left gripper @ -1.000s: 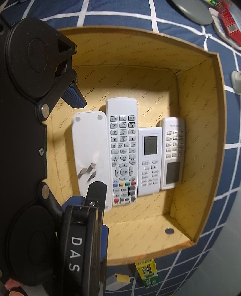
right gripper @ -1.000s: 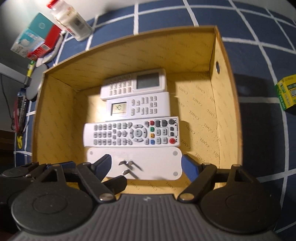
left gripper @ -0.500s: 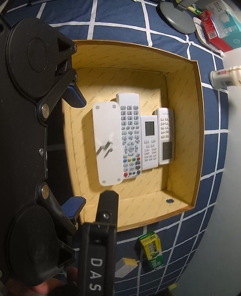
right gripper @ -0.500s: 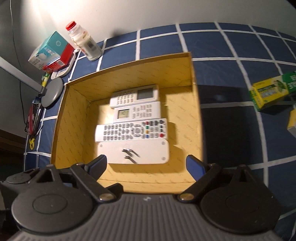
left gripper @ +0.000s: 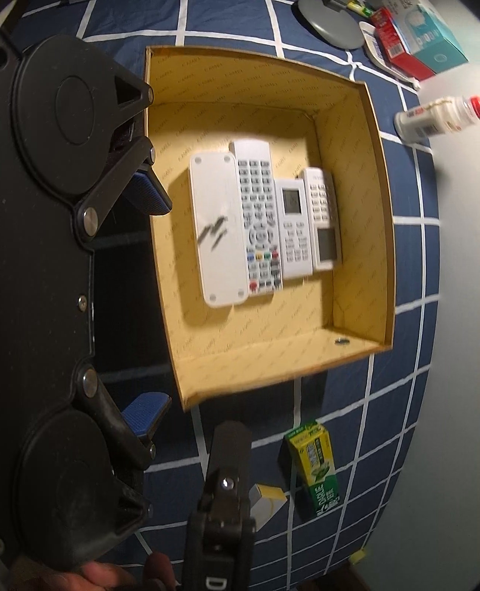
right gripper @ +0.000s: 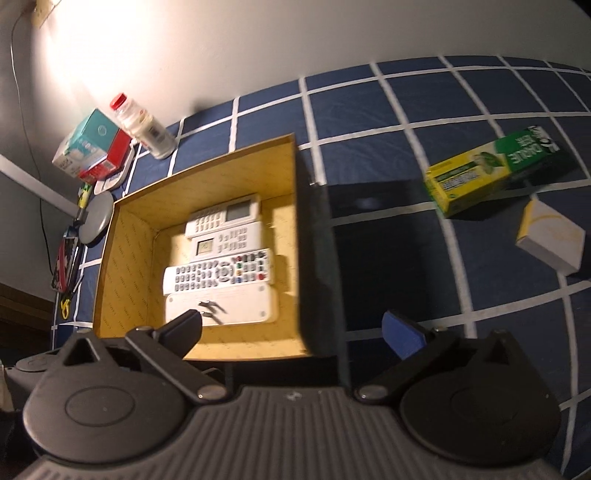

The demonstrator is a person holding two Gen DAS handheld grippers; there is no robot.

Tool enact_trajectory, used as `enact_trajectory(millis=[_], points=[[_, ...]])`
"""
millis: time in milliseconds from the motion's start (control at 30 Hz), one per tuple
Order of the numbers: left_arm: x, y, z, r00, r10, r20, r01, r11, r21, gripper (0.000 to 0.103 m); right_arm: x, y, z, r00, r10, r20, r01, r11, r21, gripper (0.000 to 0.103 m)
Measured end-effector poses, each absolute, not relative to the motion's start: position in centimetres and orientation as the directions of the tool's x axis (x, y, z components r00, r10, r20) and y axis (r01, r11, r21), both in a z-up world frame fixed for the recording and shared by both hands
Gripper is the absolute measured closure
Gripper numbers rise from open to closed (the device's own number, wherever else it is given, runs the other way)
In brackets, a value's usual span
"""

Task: Organize objects
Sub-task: 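Move the right gripper out of the box to the DARLIE toothpaste box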

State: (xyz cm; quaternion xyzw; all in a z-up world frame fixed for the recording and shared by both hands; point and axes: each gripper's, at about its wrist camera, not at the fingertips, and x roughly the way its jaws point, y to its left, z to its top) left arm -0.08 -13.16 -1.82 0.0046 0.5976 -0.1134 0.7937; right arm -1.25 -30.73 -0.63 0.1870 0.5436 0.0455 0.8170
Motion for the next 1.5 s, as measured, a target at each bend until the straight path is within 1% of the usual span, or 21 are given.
enact_trajectory(millis=[600,800,1200,1500], points=[[-1.9,-26.9,-1.7,0.285,-0.127,-0.95,0.116,0.988,-0.098,0.0,-4.2,-46.5,-0.3,0.414,0.258,-0.873,0.134,0.931,0.339,0.0],[-2.2,-30.3,-2.0,0.297,-0.116,-0.948,0.084,0.992,-0.095,0.0,-4.9,-50.7,-0.8,0.4,0.256,-0.88,0.116,0.938,0.326,0.0],[-1.6,-34.0,-3.0,0.307,-0.09,-0.948,0.006,0.996,-0.092,0.0,-4.6,-56.7,-1.9,0.38,0.256,-0.889,0.086,0.947,0.309,0.0],[0.6,-35.1,-3.4,0.304,-0.074,-0.95,-0.031,0.996,-0.088,0.0,-2.3,-59.3,-2.1,0.374,0.265,-0.889,0.053,0.95,0.306,0.0]])
